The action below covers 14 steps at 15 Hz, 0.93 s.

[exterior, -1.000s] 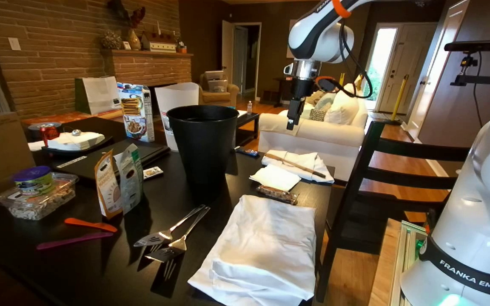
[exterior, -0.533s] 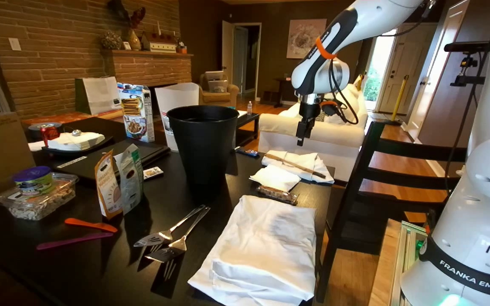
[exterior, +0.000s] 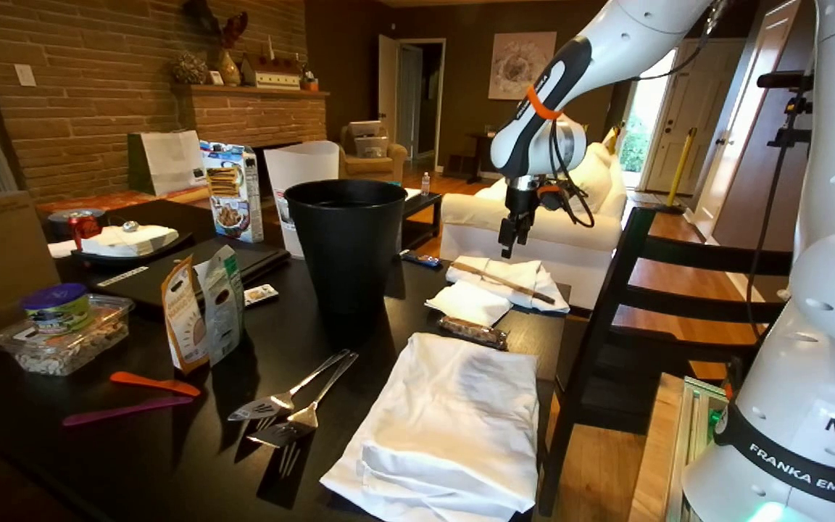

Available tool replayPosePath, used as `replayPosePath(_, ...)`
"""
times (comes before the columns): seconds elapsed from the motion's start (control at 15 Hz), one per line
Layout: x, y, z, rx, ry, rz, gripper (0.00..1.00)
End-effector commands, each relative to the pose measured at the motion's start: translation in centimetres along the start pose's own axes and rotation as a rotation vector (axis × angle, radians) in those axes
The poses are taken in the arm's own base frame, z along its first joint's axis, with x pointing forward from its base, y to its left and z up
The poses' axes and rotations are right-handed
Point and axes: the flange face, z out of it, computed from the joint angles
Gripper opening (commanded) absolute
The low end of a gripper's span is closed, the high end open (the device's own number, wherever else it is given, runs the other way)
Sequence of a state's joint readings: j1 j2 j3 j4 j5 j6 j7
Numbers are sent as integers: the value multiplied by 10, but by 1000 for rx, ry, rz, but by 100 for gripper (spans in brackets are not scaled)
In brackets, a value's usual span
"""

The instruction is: Put the wooden spoon and paper towel on the black bucket

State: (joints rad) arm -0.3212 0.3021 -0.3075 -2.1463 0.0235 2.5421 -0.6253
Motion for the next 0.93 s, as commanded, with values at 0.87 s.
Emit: replayPosePath(0.87, 47, 14, 113, 34, -23, 129, 75)
